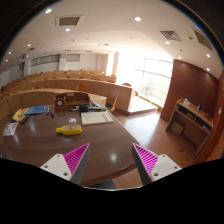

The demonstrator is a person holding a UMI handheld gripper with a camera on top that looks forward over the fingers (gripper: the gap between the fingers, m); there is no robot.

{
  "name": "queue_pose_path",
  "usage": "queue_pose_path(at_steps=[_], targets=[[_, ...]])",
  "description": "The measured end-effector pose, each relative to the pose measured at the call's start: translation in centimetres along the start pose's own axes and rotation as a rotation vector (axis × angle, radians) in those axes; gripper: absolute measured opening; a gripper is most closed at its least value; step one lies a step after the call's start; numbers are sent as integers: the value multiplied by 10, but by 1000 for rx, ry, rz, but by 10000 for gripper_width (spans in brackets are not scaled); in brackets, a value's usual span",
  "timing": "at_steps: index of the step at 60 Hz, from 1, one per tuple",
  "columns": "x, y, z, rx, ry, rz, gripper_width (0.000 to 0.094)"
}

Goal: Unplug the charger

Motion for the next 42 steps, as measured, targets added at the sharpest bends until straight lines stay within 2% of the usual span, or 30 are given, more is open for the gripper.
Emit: queue_pose_path(at_steps=[16, 25, 33, 42], targets=[[38, 20, -10, 16, -16, -69, 849], [60, 51, -70, -63, -36, -102, 850], [51, 98, -153, -190, -5, -46, 850], [25, 179, -225, -262, -3, 29, 848]])
Point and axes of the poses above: the point between the fingertips, and its own axes, seen from behind it with the camera up: z to the right, x down, y forward, the way the camera looks, the point moved 4 cm from there along -y, backward, against the way the camera looks, and after that the axes turned 3 degrees about z, right-handed, at the moved point
